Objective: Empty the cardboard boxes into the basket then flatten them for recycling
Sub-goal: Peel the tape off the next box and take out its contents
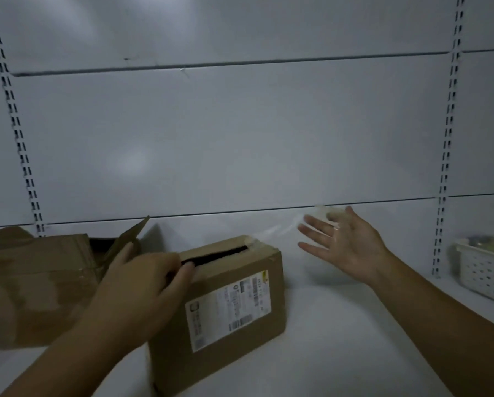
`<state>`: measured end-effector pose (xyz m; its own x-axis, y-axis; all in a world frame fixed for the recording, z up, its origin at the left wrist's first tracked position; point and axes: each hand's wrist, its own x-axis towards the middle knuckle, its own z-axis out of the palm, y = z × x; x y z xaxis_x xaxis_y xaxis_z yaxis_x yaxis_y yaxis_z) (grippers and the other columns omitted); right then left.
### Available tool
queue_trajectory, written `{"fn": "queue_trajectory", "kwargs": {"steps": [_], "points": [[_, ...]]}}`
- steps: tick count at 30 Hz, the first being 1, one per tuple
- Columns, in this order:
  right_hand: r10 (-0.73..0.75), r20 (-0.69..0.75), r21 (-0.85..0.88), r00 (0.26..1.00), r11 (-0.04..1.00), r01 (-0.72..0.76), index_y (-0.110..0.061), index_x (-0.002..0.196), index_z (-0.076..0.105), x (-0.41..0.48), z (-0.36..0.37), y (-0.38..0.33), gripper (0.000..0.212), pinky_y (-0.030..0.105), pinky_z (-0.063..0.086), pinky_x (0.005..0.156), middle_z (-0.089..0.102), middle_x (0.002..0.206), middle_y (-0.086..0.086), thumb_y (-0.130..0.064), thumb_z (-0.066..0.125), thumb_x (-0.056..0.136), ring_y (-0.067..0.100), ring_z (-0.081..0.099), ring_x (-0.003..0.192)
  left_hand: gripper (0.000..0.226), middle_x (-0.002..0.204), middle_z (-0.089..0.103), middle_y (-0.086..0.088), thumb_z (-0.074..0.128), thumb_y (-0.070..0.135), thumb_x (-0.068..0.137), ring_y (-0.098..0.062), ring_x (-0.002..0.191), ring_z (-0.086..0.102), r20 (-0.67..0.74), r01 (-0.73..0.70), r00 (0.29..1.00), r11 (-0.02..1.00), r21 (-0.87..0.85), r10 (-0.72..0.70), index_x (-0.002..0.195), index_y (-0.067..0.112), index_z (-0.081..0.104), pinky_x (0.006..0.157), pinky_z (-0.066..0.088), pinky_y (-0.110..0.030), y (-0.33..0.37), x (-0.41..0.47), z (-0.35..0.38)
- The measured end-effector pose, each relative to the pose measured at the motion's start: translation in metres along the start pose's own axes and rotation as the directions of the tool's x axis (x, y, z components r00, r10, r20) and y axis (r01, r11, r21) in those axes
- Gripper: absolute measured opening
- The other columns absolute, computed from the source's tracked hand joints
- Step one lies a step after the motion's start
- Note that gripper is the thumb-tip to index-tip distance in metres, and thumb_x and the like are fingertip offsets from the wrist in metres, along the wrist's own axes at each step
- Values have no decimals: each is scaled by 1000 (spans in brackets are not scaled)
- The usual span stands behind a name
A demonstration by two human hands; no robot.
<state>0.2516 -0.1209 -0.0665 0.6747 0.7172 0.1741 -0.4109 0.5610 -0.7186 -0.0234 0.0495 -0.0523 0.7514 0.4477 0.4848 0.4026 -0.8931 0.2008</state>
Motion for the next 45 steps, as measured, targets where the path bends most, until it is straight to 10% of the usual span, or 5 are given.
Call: {"fn": "queue_trajectory", "kwargs": {"steps": [9, 15, 24, 35, 45], "points": [[40, 53, 76, 998, 996, -44, -17, 66, 47, -4, 43, 10, 49, 12, 26, 40, 33, 46, -5, -49, 27, 98, 7, 26, 30, 52, 135, 50, 0, 16, 53, 93, -25, 121, 47, 296, 32, 954, 998, 57, -47, 131, 28, 42, 104, 27, -54, 47, 83, 61], [-188, -384, -158, 904, 978, 136, -14, 63, 40, 7, -18, -40, 42, 13, 31, 33, 31, 39, -5, -33, 34, 101, 7, 22, 29, 41, 136, 52, -1, 24, 39, 100, -19, 120, 49, 389, -12, 921, 999, -49, 30, 134, 27, 43, 101, 34, -35, 35, 75, 44], [-328, -431, -718, 841, 689, -100, -9, 72, 53, -10, -46, -45, 43, 34, 52, 62, 56, 70, 10, -35, 34, 100, 20, 54, 60, 41, 139, 49, 1, 25, 37, 101, -16, 122, 49, 395, -72, 915, 996, -47, 85, 141, 34, 35, 104, 35, -35, 27, 72, 39], [-18, -12, -206, 1000, 978, 15, -16, 80, 43, -5, 41, 20, 46, 48, 40, 97, 70, 102, 19, -51, 19, 98, 30, 67, 98, 39, 149, 36, 13, 39, 34, 98, -10, 132, 38, 439, -92, 876, 963, -255, 200, 136, 42, 42, 108, 25, -31, 30, 72, 37], [23, -70, -766, 997, 640, -68, -17, 74, 50, -17, 27, 29, 23, 17, 38, 43, 47, 60, -4, -31, 58, 91, 8, 38, 46, 38, 144, 42, 13, 41, 32, 98, -8, 126, 41, 413, -108, 880, 947, -302, 233, 134, 40, 44, 102, 28, -27, 27, 75, 41]]}}
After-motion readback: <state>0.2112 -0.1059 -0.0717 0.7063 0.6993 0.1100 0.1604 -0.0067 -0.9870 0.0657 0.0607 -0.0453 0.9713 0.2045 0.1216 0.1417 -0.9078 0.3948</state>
